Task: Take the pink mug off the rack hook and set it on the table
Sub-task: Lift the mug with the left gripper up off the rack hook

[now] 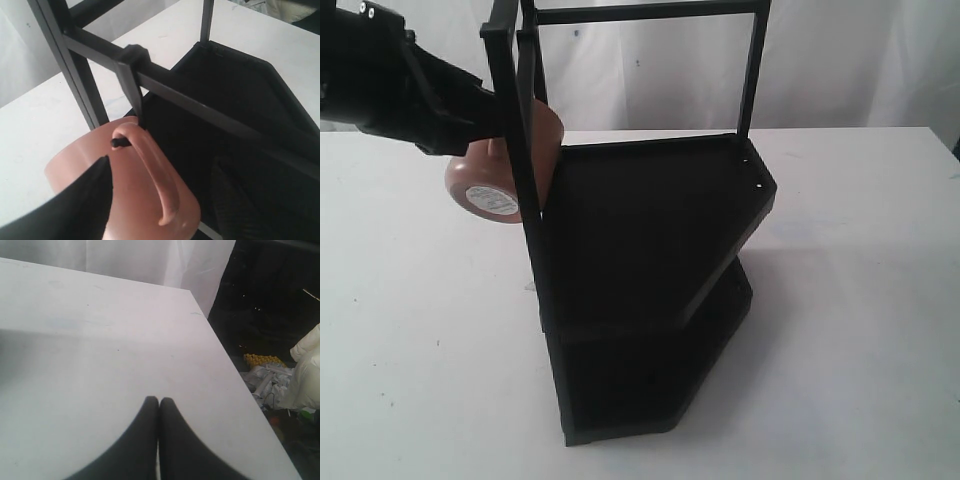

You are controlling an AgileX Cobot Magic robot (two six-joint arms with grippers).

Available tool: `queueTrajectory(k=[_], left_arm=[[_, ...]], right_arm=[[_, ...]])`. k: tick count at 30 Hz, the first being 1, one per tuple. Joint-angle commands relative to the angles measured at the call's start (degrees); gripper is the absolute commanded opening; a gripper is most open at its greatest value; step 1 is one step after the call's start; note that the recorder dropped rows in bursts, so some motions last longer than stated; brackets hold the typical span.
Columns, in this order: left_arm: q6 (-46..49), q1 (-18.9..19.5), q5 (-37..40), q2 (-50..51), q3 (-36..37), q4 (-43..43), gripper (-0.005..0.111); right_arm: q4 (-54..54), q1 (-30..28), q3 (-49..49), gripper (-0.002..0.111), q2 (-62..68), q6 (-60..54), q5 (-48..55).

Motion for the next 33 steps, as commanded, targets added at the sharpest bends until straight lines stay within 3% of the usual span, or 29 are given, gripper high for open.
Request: queueTrajectory(k=[1,11,29,33], left_arm=[[0.2,-0.4,0.1,1.7,-0.3,-1.2,0.062],[0.2,-0.4,-1.2,3.2,-0.3,-1.2,0.06],[1.6,-0.4,-1.1,3.2,-0.3,-0.7,0.002],[1.6,-0.4,-1.1,3.2,-0.3,-0.7,0.0]], right_arm=[[0.2,-0.3,-0.1,0.0,-0.2,0.0,-0.5],[0.2,-0.3,-0.1,0.0,-0.2,0.0,-0.5],[0.2,-0.3,-0.1,0.0,-0.2,0.0,-0.5],[0.2,-0.3,-0.1,0.0,-0.2,0.0,-0.5]])
